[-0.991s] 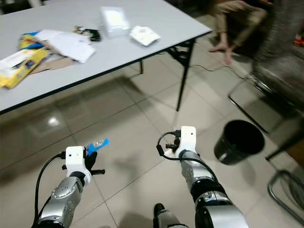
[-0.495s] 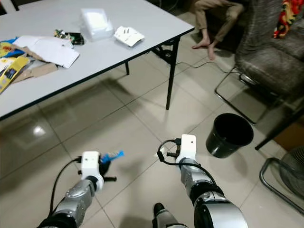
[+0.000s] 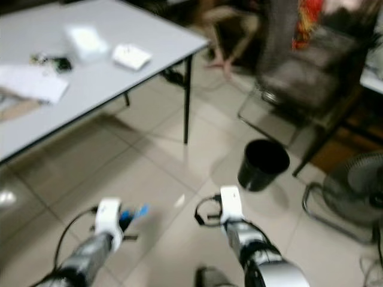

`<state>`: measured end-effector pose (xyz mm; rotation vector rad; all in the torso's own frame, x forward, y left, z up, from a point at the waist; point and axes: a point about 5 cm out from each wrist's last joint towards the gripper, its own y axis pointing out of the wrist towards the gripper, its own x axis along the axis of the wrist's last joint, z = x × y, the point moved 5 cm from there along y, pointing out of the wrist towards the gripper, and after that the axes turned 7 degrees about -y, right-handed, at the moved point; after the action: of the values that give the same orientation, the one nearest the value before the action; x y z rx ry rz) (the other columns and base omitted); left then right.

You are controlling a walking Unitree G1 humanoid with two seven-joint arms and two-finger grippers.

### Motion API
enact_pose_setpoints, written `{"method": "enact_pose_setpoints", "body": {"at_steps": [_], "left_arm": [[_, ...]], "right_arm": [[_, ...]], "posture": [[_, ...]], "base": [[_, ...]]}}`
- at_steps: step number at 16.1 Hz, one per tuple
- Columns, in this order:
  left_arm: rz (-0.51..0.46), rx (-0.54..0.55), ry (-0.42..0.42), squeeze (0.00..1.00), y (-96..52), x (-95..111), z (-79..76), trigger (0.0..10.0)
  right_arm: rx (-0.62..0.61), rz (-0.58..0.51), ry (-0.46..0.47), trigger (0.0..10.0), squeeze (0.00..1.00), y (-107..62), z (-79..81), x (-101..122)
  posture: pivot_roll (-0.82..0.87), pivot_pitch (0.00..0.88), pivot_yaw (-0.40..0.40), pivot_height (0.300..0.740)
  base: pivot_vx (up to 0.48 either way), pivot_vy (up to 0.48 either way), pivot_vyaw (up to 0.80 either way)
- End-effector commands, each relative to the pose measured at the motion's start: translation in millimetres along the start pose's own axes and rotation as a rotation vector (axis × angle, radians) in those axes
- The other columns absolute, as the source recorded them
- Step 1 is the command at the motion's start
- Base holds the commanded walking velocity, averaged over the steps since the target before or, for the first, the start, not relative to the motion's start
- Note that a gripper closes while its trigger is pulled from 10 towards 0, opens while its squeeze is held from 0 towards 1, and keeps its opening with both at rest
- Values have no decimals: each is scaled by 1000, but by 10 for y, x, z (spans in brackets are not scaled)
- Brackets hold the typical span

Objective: Picking trash to rubbish bin

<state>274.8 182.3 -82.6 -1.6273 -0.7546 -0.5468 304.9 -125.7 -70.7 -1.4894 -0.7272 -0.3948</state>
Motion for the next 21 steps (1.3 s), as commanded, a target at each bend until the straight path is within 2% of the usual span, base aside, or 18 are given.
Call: {"method": "enact_pose_setpoints", "body": {"at_steps": [1,4,5,11,14,21], "left_arm": [[15,3,-13,0,-6,-68,-4,10000],[37,56,-42,0,-58,-167,162,10000],[41,65,-53,0,-62,-184,175,10000],[43,65,-35,0,-77,-212,200,10000],[28,36,-32,0,-72,-188,162,10000],[40,35,-22,0,-65,-208,137,10000]], "right_arm": [[-21,32,-20,0,0,-11,-127,-108],[-43,51,-9,0,0,-26,-225,-213],[-49,59,-14,0,0,-30,-239,-250],[-54,60,-3,0,0,-38,-251,-312],[-47,48,-5,0,0,-38,-245,-303],[-60,63,-9,0,0,-44,-283,-337]], "posture": [[-5,98,1,740],[-10,103,3,740],[-10,103,3,740],[-7,113,10,740],[-7,113,10,740],[-21,120,16,740]], "base": [[0,0,-781],[0,0,-781],[0,0,-781],[0,0,-771],[0,0,0],[0,0,-745]]}}
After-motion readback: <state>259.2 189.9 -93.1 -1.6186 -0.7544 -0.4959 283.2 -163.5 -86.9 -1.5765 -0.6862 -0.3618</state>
